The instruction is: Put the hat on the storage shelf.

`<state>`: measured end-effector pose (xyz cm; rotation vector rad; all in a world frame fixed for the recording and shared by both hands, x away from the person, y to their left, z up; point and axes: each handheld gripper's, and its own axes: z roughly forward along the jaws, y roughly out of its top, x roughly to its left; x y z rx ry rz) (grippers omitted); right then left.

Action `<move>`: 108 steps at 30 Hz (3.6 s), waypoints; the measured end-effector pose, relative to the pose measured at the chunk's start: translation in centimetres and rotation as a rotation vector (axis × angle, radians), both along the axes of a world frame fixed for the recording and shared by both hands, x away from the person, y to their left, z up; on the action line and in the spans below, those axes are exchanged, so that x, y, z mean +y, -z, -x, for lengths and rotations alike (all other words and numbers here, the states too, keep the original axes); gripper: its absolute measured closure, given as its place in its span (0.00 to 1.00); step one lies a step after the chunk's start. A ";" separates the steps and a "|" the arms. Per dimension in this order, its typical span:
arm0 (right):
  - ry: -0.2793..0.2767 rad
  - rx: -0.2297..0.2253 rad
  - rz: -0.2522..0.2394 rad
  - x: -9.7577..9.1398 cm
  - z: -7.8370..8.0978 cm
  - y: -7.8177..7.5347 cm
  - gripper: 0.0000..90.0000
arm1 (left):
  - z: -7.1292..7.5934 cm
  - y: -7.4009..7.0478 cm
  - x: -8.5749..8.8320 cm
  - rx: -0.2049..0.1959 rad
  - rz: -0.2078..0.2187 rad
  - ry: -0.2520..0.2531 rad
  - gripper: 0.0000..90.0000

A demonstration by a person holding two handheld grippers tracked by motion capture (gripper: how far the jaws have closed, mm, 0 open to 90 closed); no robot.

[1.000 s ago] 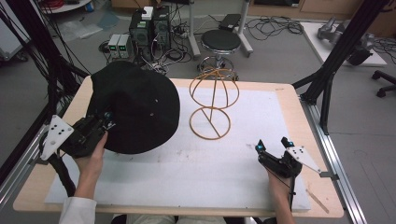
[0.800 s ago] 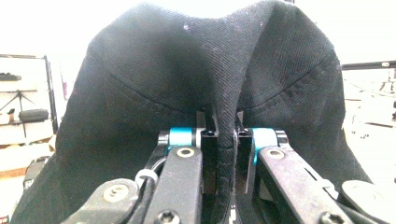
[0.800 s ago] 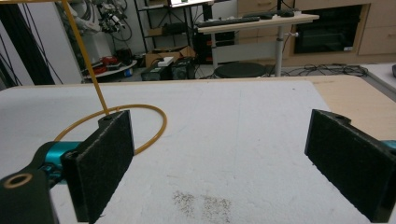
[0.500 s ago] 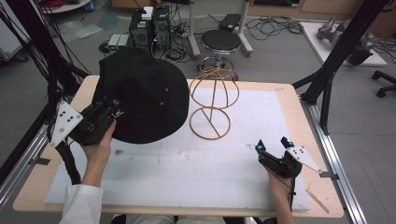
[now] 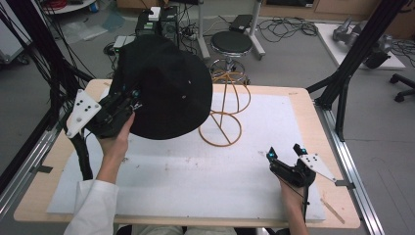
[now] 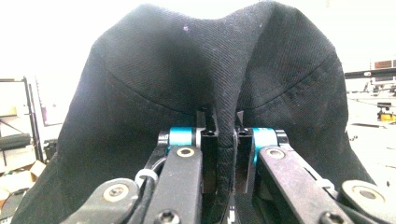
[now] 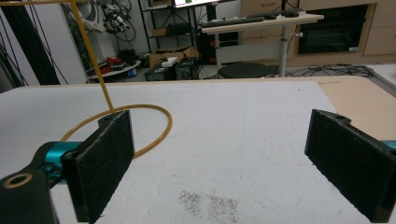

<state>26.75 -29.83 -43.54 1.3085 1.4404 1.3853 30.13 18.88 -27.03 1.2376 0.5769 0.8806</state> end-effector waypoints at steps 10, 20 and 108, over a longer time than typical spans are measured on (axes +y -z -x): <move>-0.004 0.000 0.003 0.0 0.0 0.0 0.08 | -1.9 -1.3 -2.6 0.002 0.004 0.041 0.96; 0.004 0.007 -0.020 -0.2 -0.1 0.0 0.08 | -3.8 -2.7 -6.7 -0.003 -0.020 0.095 0.96; 0.005 0.010 -0.035 -0.3 -0.2 0.0 0.08 | -9.1 1.7 -12.1 0.256 0.032 0.167 0.41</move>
